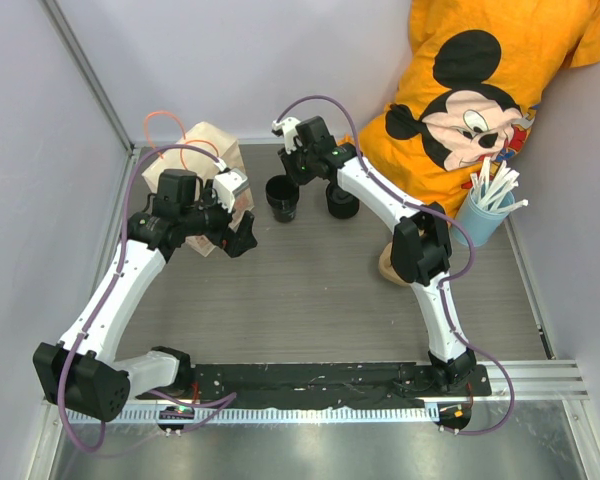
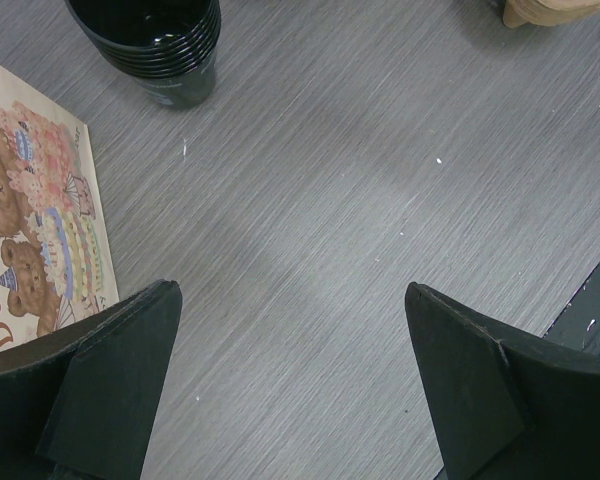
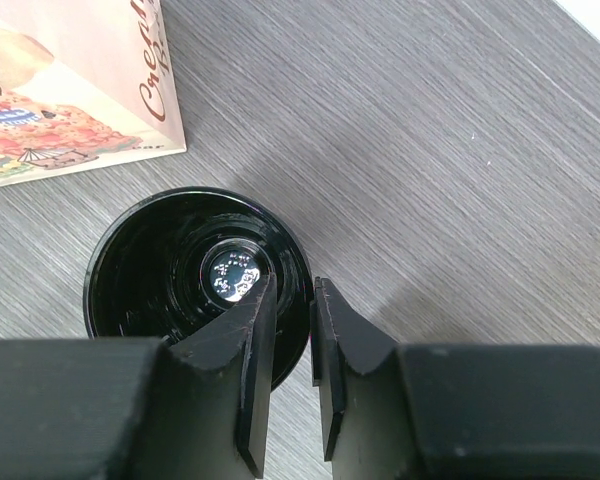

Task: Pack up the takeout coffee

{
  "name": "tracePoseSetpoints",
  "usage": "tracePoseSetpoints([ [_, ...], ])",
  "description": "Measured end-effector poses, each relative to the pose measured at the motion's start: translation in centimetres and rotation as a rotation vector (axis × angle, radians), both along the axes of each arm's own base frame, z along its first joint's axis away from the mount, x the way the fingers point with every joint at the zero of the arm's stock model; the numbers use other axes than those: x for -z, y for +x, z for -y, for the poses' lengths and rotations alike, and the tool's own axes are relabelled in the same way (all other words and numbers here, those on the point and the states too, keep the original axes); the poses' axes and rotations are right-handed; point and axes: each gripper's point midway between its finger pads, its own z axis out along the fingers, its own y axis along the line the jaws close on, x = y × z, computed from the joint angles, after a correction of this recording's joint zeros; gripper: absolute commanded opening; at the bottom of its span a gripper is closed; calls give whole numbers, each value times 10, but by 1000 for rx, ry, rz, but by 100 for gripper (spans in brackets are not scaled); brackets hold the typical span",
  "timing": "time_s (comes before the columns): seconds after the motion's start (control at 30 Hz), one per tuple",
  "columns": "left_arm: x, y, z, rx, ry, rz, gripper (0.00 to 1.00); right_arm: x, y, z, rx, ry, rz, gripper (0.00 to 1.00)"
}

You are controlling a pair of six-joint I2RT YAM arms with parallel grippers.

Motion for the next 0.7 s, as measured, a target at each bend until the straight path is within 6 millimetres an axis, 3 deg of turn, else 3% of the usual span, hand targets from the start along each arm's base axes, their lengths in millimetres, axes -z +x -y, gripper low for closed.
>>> tracePoseSetpoints([
  [0.33, 0, 0, 0, 2, -2, -1, 100, 12, -1, 0, -2, -12, -20, 18],
  [0.5, 0, 0, 0, 2, -2, -1, 100, 12, -1, 0, -2, -11, -22, 27],
  [0.7, 0, 0, 0, 2, -2, -1, 100, 12, -1, 0, -5, -13, -19, 29],
])
